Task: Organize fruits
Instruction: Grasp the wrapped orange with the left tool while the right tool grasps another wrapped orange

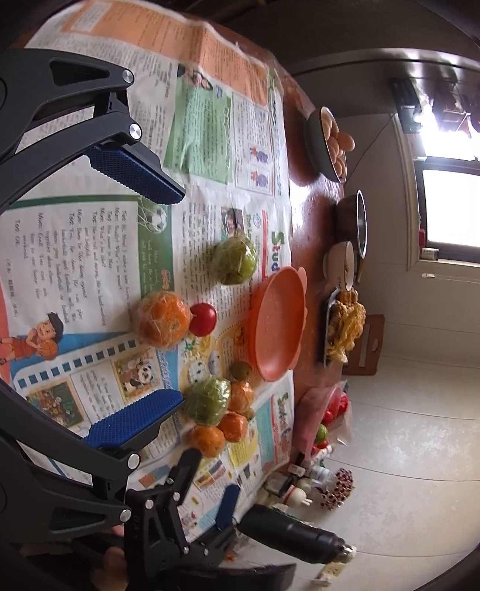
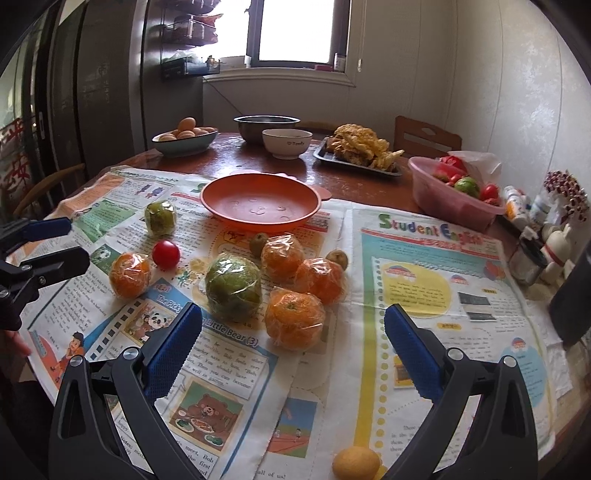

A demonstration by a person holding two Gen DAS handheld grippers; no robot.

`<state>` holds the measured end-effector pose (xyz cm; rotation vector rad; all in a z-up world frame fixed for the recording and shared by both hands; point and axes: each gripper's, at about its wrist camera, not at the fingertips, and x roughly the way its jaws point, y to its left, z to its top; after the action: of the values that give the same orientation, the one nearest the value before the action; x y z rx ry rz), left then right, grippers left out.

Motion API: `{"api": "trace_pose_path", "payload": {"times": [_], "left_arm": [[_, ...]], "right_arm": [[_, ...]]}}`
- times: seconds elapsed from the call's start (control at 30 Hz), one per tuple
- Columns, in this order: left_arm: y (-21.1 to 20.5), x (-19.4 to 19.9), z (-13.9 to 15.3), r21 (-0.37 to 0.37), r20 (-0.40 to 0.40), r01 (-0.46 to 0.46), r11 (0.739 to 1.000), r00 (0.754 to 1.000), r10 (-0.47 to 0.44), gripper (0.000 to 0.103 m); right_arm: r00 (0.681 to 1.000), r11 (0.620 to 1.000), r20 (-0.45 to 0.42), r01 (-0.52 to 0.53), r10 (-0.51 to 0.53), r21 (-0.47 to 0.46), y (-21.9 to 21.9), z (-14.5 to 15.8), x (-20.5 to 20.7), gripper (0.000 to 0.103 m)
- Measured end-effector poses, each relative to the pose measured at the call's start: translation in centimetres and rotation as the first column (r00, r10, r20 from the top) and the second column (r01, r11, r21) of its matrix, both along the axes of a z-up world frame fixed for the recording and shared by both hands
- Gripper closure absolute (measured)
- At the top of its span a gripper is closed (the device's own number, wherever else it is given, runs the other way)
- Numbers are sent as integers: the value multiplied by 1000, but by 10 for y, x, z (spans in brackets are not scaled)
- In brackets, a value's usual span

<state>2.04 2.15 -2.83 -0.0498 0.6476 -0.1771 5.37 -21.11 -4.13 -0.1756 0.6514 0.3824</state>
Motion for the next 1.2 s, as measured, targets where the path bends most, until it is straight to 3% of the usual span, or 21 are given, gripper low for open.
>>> {"api": "trace_pose_path", "payload": {"times": [0.07,0.13,0.2,0.23,0.3,0.33,0.4,0.43,0.7,0.97,1.2], "left_arm": [[0,0,-1,14,29,-4,1000,1000,4,9],[-1,3,-4,24,21,11,1000,1000,-12,9],[1,7,-7,-3,-6,18,1000,1000,-19,24],[3,10,-8,-14,-22,17,1000,1000,-18,28],[3,12,-10,-2,-31,11,1000,999,-11,48],[1,14,-11,22,-36,10,1000,999,-9,54],[1,16,-14,46,-49,9,999,999,-7,78],[1,17,-15,49,-53,8,999,999,-6,81],[-3,21,-19,30,-66,65,997,996,-63,81],[-20,14,-14,77,-33,160,984,987,-158,81],[-27,21,-21,104,-54,167,980,985,-162,81]], "right_arm": [[1000,1000,-11,-21,21,4,1,-1,4,6],[999,999,-23,-35,34,-8,3,-2,8,16],[997,999,-69,-33,32,-7,5,-5,15,53],[994,1000,-108,-27,27,9,4,-8,21,56],[994,1000,-111,-15,15,4,4,-10,25,64],[994,1000,-104,-16,14,-18,6,-10,25,64],[994,1000,-105,-19,17,-20,5,-12,26,64],[994,1000,-108,-19,17,-18,5,-12,26,64],[993,1000,-117,-11,10,-8,3,-12,29,64],[994,1000,-111,-8,8,1,2,-13,29,64],[994,1000,-110,-8,9,9,1,-13,29,64]]}}
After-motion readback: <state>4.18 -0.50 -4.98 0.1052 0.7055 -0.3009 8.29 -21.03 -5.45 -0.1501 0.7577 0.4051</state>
